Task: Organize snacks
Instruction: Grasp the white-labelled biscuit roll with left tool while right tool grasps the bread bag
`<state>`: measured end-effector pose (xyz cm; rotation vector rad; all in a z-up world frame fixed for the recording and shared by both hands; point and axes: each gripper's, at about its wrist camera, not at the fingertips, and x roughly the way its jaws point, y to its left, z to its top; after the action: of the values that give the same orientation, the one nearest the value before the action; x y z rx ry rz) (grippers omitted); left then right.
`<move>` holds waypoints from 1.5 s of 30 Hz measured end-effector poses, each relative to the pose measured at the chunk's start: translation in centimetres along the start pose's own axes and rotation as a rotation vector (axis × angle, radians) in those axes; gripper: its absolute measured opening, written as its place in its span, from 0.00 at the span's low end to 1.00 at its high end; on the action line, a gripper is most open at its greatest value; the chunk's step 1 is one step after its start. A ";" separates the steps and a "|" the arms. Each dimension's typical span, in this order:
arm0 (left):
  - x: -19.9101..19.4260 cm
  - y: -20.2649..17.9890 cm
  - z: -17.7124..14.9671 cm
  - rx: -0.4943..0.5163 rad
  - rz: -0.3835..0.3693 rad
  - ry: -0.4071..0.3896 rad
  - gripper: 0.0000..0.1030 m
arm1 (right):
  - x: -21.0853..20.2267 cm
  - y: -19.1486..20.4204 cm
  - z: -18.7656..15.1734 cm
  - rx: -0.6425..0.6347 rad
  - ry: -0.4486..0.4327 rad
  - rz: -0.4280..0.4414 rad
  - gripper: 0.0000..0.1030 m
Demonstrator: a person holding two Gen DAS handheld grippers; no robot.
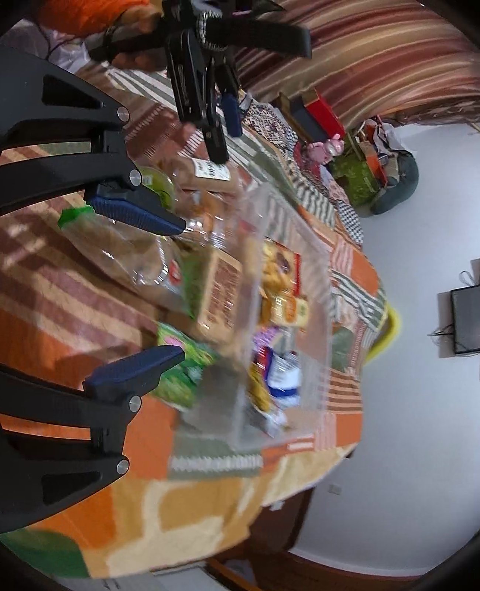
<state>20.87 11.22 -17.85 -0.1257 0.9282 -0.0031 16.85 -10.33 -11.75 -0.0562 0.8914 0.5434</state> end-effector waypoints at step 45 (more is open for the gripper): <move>-5.6 -2.4 1.7 0.048 -0.016 -0.165 0.35 | -4.1 -0.7 1.8 -0.021 -0.133 -0.054 0.42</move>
<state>18.98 9.34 -12.17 -0.0872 0.7613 -0.0296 16.41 -12.22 -7.66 -0.0625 0.7528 0.4998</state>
